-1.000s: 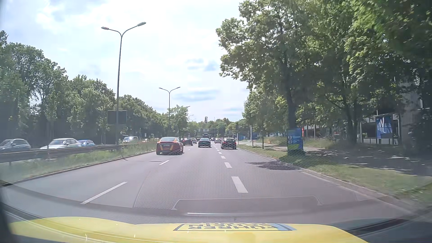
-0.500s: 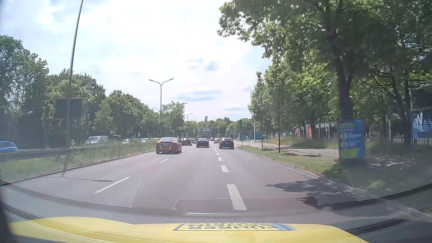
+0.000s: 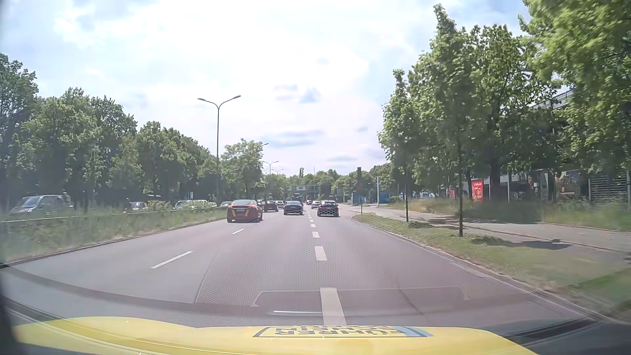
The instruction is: Follow the waypoints while adhering to traffic rules and regulations
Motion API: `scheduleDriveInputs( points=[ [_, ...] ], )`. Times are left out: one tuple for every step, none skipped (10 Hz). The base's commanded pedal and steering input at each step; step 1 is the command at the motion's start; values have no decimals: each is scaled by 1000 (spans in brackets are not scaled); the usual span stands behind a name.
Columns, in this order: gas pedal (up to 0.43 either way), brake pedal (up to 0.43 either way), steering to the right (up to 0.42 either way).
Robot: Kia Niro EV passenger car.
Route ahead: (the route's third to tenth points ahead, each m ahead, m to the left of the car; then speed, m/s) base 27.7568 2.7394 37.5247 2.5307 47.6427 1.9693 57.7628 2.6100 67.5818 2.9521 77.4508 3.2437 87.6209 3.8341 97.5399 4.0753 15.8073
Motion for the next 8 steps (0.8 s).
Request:
scheduleDriveInputs(
  points=[
    [118,0,-5],
    [110,0,-5],
    [98,0,-5],
    [87,0,-6],
    [87,0,-5],
    [87,0,-5],
    [87,0,-5],
    [87,0,-5]
  ],
)
